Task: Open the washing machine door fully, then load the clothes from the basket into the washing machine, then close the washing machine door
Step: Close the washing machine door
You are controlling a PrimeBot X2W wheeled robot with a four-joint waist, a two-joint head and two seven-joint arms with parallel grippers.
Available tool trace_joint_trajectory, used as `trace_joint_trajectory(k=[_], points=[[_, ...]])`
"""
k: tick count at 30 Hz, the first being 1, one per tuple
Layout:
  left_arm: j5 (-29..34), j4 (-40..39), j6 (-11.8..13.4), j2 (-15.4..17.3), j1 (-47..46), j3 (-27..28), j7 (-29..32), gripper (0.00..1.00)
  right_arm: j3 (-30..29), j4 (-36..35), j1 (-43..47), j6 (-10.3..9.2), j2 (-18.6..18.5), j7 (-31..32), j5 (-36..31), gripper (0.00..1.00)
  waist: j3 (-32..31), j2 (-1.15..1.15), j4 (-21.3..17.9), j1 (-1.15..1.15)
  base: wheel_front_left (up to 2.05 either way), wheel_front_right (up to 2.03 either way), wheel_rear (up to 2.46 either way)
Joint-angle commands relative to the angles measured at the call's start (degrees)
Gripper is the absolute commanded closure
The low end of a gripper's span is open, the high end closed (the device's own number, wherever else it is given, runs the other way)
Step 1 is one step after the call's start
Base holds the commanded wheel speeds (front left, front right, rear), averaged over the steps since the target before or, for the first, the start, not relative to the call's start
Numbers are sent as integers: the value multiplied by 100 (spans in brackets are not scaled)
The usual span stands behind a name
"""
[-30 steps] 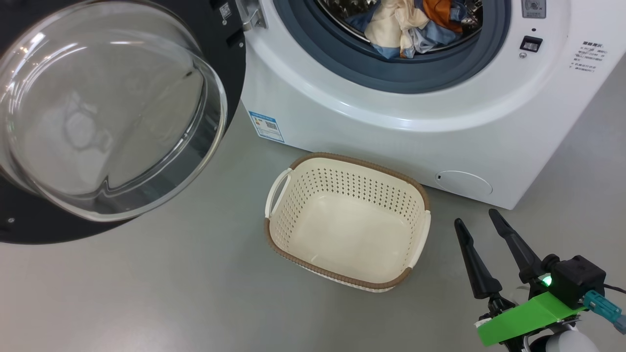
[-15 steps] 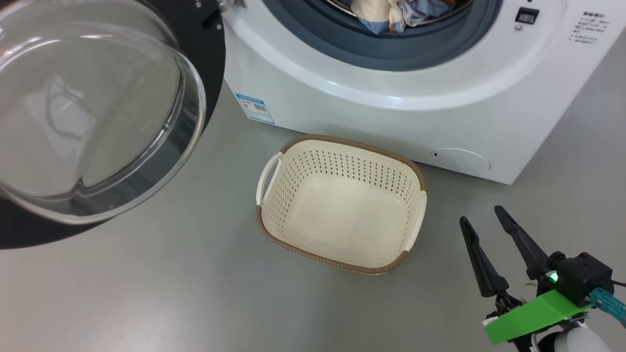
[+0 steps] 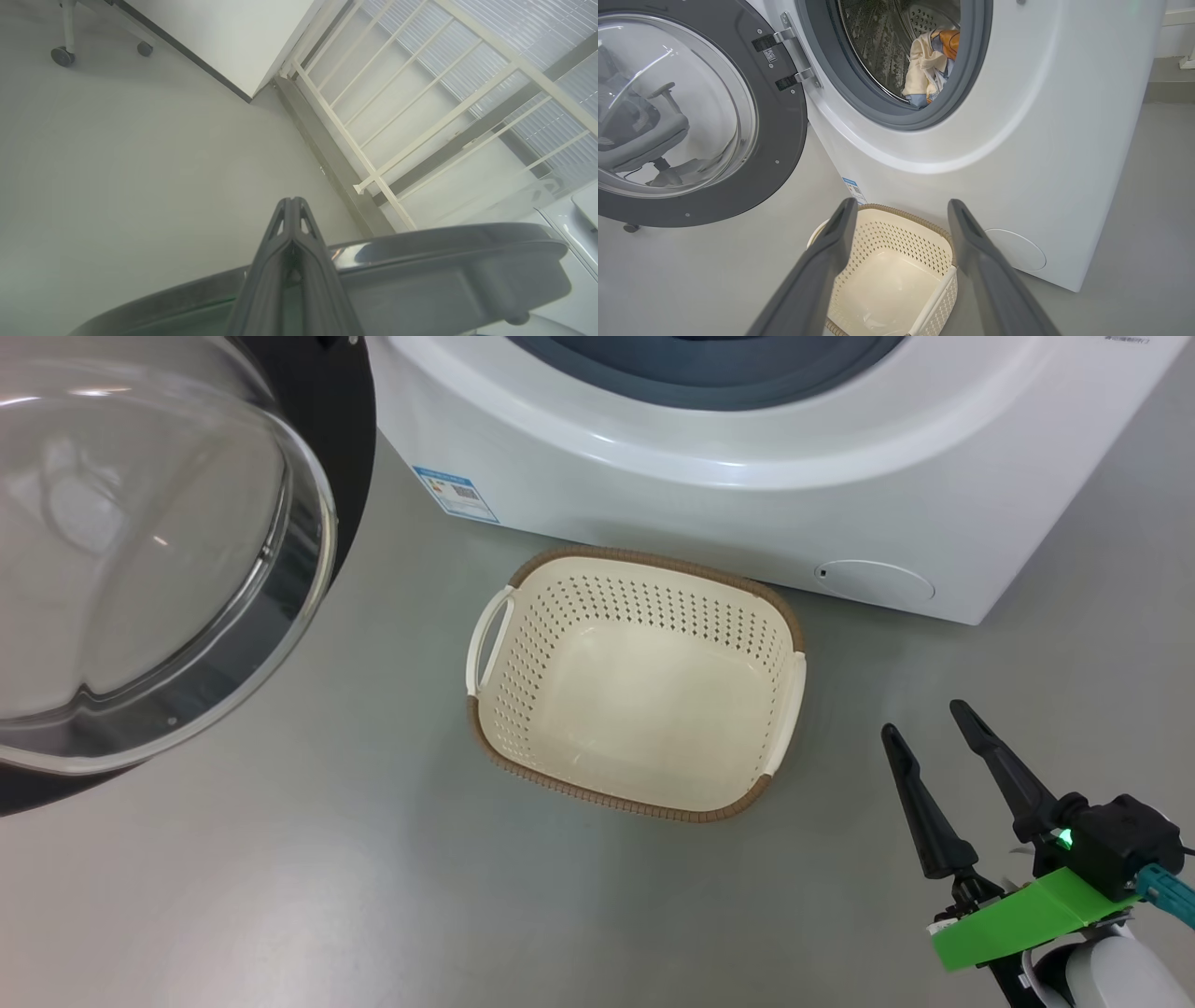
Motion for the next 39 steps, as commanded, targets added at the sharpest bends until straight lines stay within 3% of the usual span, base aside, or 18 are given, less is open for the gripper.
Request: trace_joint_trajectory(k=[1,39], points=[[-82,-14,-17,457,-141,119,129,100,154,-160,-56,8,-18,-27,-42,0,73,0,-28,0,0,0,0],[-807,-329,-17,580,238,-195,2996,100,93,-89,-69,8,221,-27,13,0,-320,0,70,0,0,0,0]])
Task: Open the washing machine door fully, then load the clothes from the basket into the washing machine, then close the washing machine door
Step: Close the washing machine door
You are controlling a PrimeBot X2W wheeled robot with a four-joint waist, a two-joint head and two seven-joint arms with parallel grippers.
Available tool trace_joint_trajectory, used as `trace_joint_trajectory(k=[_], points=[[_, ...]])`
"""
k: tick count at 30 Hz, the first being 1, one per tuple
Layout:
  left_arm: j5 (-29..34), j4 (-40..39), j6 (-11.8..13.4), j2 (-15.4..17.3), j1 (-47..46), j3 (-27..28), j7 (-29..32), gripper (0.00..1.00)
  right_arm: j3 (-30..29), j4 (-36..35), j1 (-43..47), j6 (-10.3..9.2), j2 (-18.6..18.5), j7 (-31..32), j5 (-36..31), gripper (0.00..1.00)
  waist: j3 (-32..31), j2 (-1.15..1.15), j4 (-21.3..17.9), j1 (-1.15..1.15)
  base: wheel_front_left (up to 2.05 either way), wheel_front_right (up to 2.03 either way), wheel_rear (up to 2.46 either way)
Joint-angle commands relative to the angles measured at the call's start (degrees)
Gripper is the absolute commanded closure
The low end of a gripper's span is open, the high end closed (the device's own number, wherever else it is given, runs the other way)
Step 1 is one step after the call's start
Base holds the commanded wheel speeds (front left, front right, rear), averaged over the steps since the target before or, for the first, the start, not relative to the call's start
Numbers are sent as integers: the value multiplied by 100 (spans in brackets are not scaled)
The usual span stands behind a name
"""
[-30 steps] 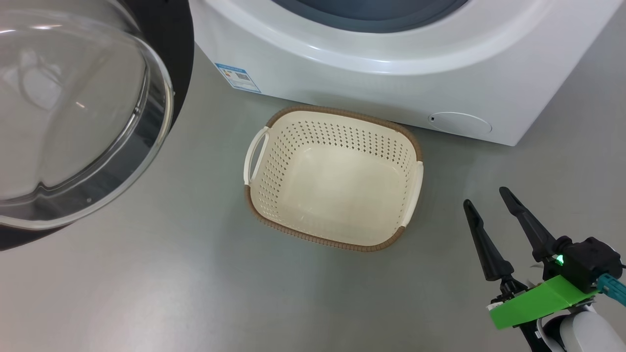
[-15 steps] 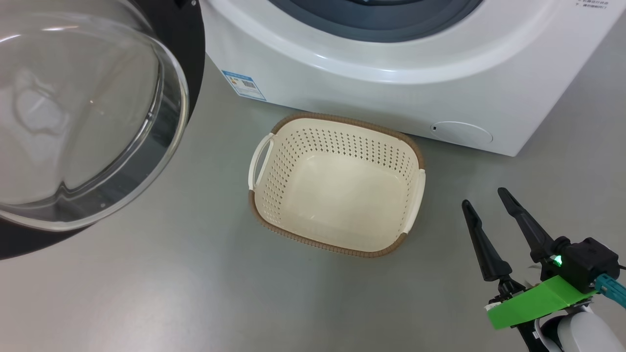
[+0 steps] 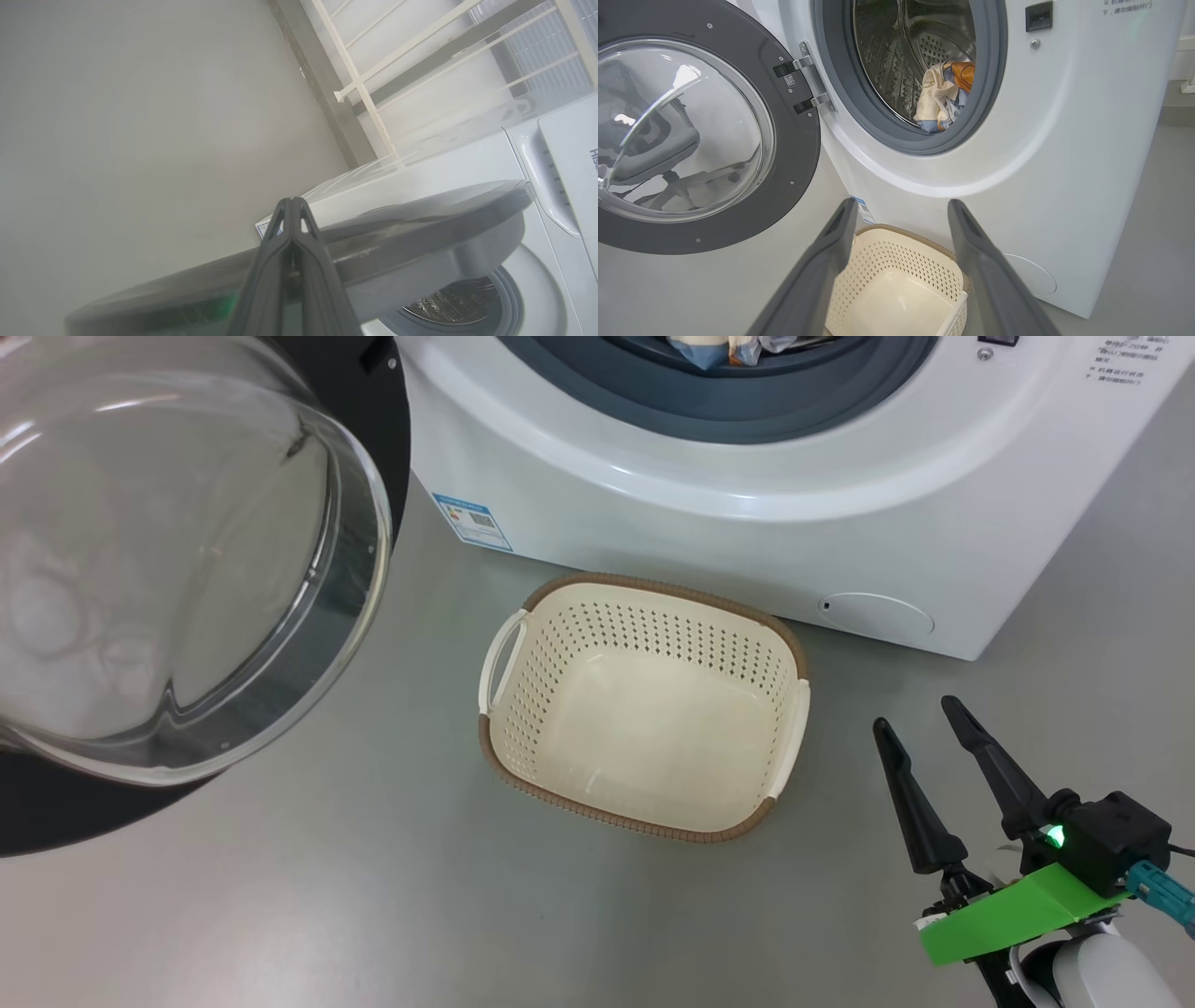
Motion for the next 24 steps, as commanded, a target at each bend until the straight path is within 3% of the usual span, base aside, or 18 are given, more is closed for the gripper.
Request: trace_joint_trajectory(k=[1,24], points=[[-107,-175,-18,189,132,39,231,100,132,-118,-8,8,43,-27,15,0,-44,0,12,0,0,0,0],[-401,-770,-18,423,103,-16,1595,100,65,-104,172,8,352,-27,79,0,-620,0,51,0,0,0,0]])
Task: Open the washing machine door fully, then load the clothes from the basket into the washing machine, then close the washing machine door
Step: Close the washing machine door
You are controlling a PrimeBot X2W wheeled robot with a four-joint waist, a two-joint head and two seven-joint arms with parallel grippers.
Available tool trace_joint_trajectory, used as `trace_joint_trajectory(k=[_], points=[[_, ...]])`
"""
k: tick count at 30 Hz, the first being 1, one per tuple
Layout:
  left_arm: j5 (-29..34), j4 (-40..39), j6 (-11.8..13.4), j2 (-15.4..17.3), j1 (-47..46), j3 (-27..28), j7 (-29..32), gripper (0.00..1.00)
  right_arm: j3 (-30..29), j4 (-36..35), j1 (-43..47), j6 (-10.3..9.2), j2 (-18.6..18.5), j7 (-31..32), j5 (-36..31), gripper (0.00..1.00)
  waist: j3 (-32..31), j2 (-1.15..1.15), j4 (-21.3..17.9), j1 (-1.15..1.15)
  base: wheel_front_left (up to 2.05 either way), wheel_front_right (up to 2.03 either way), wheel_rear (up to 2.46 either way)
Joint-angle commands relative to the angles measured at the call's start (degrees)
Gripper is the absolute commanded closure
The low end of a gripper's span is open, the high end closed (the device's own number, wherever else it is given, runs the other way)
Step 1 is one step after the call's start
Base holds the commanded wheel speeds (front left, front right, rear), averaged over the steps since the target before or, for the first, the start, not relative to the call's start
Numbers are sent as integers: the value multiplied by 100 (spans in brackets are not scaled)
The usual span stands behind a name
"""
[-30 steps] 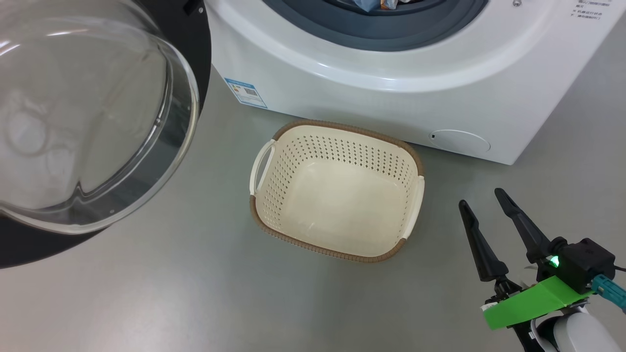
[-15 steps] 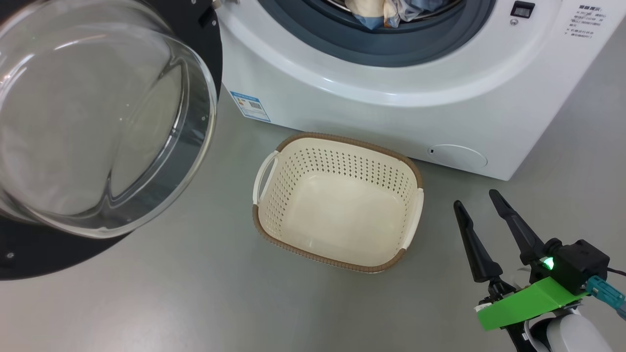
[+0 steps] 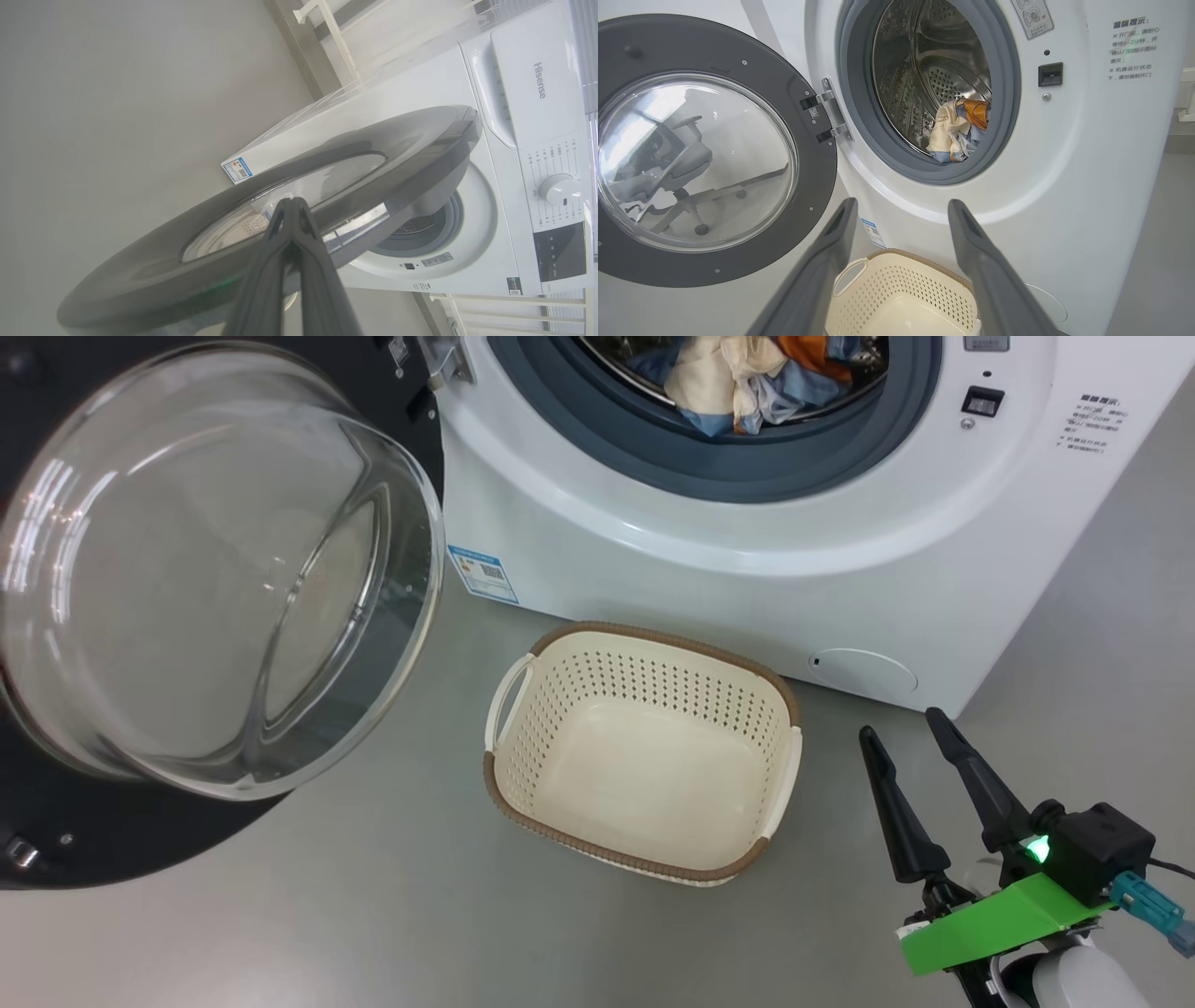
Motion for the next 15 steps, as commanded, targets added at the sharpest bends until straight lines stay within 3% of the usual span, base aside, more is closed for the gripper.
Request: trace_joint_trajectory(k=[1,15], points=[[-84,-182,-18,385,-37,154,135,100,102,-135,101,8,32,-27,48,0,-59,0,-2,0,0,0,0],[-167,-606,-18,276,45,-8,838,100,-133,-203,322,8,189,-27,57,0,-460,0,-119,0,0,0,0]])
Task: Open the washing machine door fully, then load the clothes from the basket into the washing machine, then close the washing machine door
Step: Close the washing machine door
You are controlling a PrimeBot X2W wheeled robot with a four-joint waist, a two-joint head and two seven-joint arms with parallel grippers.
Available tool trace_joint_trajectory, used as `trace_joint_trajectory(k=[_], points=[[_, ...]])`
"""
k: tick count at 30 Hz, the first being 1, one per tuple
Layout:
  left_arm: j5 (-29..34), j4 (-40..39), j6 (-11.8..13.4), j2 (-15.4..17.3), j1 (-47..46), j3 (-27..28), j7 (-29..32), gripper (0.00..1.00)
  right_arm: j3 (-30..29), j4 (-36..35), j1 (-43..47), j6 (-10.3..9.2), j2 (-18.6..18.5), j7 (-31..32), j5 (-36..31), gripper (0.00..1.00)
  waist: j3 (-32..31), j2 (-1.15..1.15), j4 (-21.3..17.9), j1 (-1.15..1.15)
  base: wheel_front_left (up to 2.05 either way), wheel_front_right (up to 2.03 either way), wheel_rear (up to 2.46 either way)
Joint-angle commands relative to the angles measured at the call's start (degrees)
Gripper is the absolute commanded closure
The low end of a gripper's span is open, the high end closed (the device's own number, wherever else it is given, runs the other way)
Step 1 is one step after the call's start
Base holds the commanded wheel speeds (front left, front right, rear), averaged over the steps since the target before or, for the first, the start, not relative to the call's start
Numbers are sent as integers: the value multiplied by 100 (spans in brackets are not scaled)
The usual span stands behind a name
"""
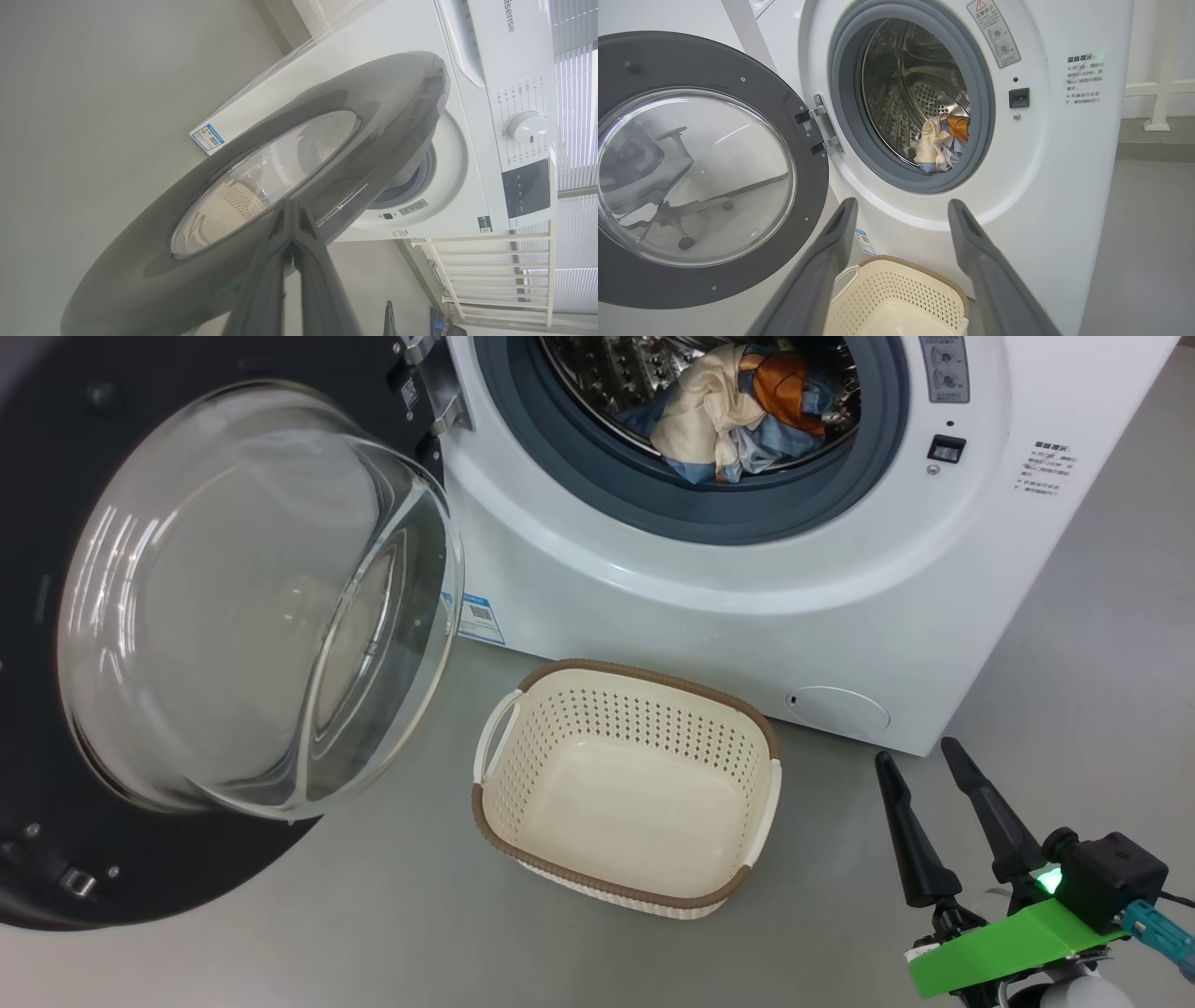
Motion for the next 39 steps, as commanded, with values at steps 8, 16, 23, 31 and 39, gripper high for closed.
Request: trace_joint_trajectory(k=[8,16,23,31,39], points=[[-123,-613,-18,209,107,168,432,100,-46,-207,25,8,66,-27,7,0,-36,0,-121,0,0,0,0],[-163,-1247,-18,-11,194,131,667,100,-193,-240,64,8,77,-27,-6,0,-93,0,-246,0,0,0,0],[-250,-1718,-18,-182,273,118,808,100,-255,-255,113,8,101,-27,-13,0,-143,0,-346,0,0,0,0],[-293,-2384,-18,-430,389,77,863,100,-278,-266,94,8,142,-27,-23,0,-142,0,-604,0,0,0,0],[-256,-2922,-18,-809,396,38,721,100,-363,-297,74,8,202,-27,-32,0,-111,0,-1010,0,0,0,0]])
